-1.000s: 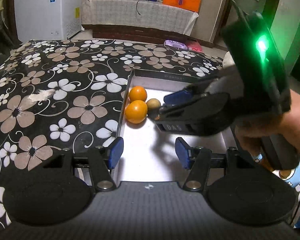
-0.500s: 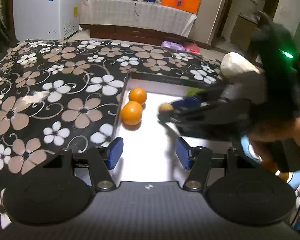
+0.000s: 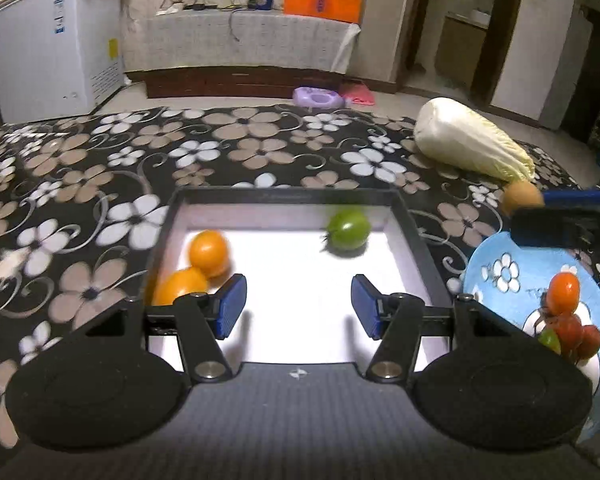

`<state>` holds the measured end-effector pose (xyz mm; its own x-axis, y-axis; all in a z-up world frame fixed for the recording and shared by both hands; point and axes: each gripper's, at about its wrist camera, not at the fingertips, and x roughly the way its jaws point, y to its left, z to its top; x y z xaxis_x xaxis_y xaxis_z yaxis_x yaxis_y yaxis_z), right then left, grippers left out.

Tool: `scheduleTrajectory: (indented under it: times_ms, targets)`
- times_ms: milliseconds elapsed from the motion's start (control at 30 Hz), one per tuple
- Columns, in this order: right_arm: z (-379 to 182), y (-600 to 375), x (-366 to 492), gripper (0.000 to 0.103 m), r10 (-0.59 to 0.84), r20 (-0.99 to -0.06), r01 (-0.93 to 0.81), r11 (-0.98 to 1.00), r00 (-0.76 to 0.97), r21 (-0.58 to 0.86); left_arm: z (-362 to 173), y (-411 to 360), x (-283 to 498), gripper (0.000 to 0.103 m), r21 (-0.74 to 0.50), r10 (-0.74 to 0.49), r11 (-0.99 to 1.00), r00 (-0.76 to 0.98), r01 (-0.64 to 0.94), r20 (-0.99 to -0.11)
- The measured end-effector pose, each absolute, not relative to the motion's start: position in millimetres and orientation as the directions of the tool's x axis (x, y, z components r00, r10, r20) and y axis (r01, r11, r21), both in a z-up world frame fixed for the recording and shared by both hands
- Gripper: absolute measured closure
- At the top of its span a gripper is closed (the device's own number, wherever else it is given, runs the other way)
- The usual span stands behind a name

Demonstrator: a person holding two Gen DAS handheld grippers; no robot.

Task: Organize fruits
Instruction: 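Grasp the small brown fruit with the right tool, then grasp the green tomato with the left tool while the right tool lifts the brown fruit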

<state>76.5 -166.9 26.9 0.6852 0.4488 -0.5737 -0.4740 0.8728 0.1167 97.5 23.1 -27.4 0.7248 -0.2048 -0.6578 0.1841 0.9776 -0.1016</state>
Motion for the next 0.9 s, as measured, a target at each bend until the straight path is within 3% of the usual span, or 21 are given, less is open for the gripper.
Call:
scheduleTrajectory:
  times_ms: [500,700,900]
  targets:
    - [23.6,-193.0,59.7,0.077,0.413,-0.579,-0.428,0.896,0.703,0.121,-48.1,-24.6,153.8,0.04,-0.053,-0.221,0.967,0.717,0.249,-0.661]
    - [20.5,-202.8,49.1,0.077,0.391,-0.582,-0.392,0.911,0.713,0.131,-50.6,-23.7,156.1,0.057,-0.055,-0.207,0.972,0.715,0.229,-0.668]
    - [20.3,-207.3,33.9,0.077,0.378,-0.574,-0.362,0.92,0.726,0.149,-48.4,-27.5,144.3,0.062,-0.033,-0.177,0.977,0.725,0.208,-0.666]
